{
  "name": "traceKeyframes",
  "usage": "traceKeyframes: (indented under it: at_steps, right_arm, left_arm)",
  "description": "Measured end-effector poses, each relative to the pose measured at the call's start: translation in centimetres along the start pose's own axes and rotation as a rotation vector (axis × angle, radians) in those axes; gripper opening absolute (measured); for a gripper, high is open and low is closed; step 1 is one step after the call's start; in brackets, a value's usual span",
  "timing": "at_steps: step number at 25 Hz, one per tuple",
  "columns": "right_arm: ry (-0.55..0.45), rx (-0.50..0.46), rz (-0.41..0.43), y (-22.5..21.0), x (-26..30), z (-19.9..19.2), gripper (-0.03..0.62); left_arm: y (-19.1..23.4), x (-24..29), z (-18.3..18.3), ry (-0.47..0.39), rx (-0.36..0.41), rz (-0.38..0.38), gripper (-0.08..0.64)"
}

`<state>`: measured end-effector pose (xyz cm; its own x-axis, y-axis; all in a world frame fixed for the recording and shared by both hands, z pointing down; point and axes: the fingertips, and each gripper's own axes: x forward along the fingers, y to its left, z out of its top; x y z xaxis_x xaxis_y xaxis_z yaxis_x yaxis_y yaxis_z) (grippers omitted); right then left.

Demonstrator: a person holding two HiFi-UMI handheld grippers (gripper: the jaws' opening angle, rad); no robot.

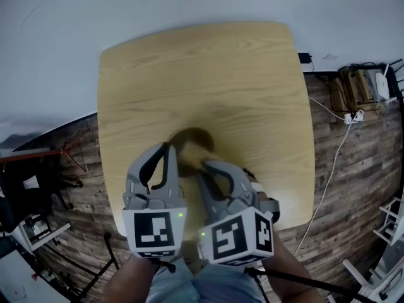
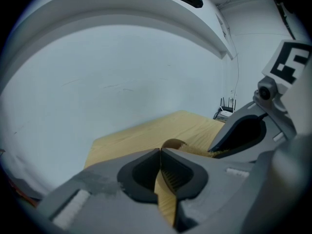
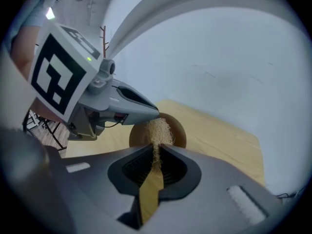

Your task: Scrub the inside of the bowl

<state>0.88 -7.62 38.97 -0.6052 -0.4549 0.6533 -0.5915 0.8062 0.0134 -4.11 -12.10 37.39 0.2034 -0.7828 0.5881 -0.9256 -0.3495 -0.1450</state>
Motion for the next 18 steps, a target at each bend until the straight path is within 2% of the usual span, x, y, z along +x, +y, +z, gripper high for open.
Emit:
traceKeyframes:
  at_steps: [11, 18]
  right_arm:
    - [0.043, -0.105, -0.111, -1.3, 2.8, 0.3, 0.037]
    - [0.034, -0.136, -0.095, -1.5, 4.6, 0.2, 0.037]
  left_arm:
    - [0.7, 0.6, -0.5, 0.018, 0.004, -0.014, 0.029]
    - [0.3, 1.1, -0.2, 0.023, 0.015, -0.039, 0.029]
